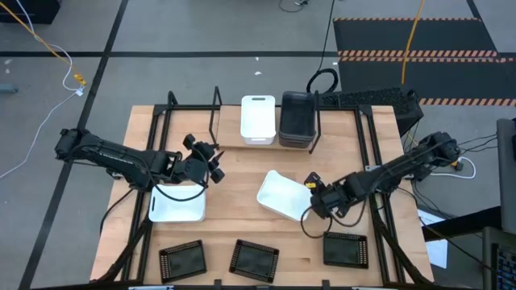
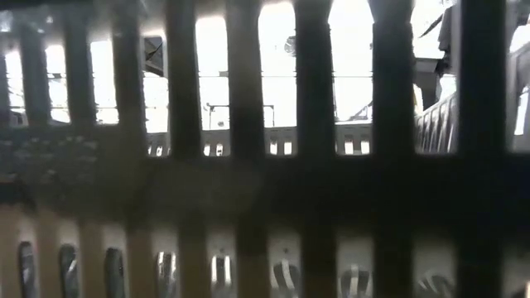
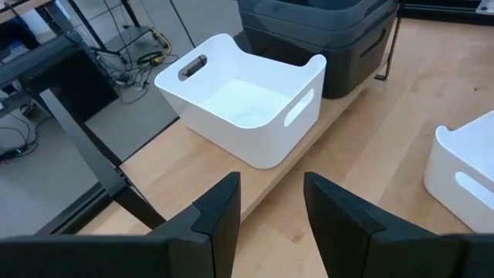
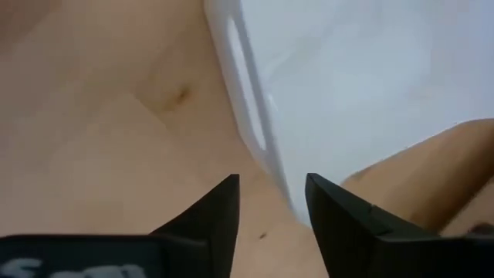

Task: Stack baskets on shelf by color
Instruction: Stack the right white bin into the white bin on the shelf

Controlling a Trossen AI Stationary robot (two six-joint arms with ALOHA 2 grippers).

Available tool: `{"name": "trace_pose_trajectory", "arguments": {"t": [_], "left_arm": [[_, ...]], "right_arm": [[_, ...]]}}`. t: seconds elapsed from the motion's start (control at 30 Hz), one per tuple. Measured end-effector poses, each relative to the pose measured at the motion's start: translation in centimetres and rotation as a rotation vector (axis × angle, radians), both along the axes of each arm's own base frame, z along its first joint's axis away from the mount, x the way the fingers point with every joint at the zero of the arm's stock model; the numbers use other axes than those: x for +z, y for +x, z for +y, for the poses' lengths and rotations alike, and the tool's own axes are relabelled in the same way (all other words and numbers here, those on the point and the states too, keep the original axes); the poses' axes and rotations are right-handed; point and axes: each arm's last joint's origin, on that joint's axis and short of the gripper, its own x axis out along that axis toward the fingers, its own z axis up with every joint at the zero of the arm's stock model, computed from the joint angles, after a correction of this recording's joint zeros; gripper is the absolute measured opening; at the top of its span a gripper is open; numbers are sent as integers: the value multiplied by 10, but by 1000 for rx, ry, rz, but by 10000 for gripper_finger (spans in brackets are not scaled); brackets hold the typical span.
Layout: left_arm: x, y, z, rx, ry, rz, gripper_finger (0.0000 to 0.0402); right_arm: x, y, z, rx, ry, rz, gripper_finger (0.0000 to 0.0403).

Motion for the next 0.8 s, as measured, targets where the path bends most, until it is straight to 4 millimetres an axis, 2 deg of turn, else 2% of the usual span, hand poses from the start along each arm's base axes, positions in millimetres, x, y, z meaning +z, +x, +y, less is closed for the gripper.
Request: {"name": "trace_pose_trajectory", "arguments": {"t": [0.1,0.3,0.43,0.53,0.6,0.73,0.8], "left_arm": [[0,0,0,-2,3,4,147],[0,0,0,-5,7,10,147],[-1,-1,0,-14,23,37,147],[-4,-4,1,-18,40,91,147],[-6,-6,2,-4,56,119,147],[-3,-7,7,18,111,136,147],[1,-7,10,18,134,129,147]], "right_arm": [[-5,2,-7,43,4,10,121],[-15,8,-21,83,118,1,62],[-11,11,-24,95,236,12,13],[4,20,-21,146,359,-24,7],[21,31,-20,189,458,-103,4],[63,53,-27,267,539,-301,3],[89,63,-34,234,540,-421,2]]}}
